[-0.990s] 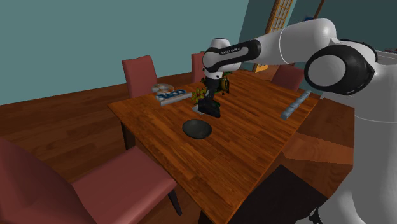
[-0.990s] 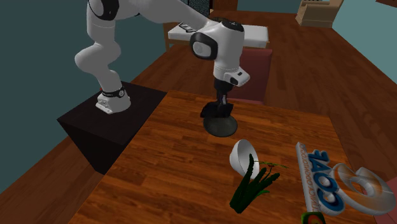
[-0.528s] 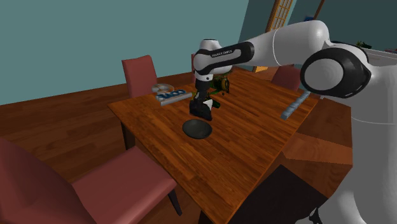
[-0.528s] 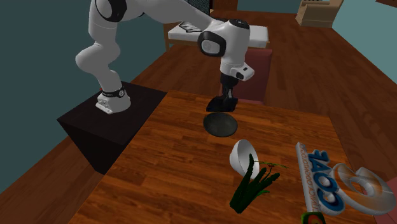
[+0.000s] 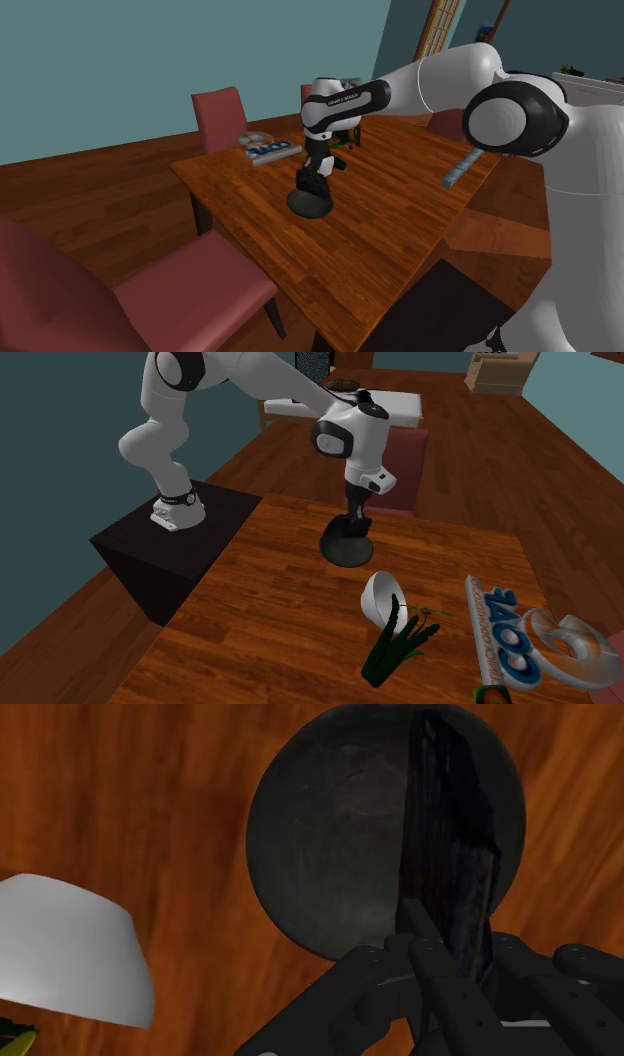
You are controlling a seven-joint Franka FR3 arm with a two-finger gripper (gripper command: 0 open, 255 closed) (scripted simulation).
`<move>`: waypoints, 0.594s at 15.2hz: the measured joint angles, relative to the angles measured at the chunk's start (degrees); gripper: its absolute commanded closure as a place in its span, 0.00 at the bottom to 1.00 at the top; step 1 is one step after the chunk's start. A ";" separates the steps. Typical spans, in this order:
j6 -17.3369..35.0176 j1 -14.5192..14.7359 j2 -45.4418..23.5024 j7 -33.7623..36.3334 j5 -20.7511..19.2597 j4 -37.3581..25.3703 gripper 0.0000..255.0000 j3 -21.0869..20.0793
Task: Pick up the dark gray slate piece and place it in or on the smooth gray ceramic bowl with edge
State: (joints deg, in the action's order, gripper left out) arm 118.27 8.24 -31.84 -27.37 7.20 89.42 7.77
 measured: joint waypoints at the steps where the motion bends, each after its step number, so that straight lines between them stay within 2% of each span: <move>1: 0.60 -0.02 -0.48 -0.06 0.07 0.13 1.00 -0.04; 9: 3.23 -0.08 -1.98 -0.30 0.37 1.26 1.00 -0.22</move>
State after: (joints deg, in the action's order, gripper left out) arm 121.50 8.16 -33.83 -27.68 7.58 90.67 7.55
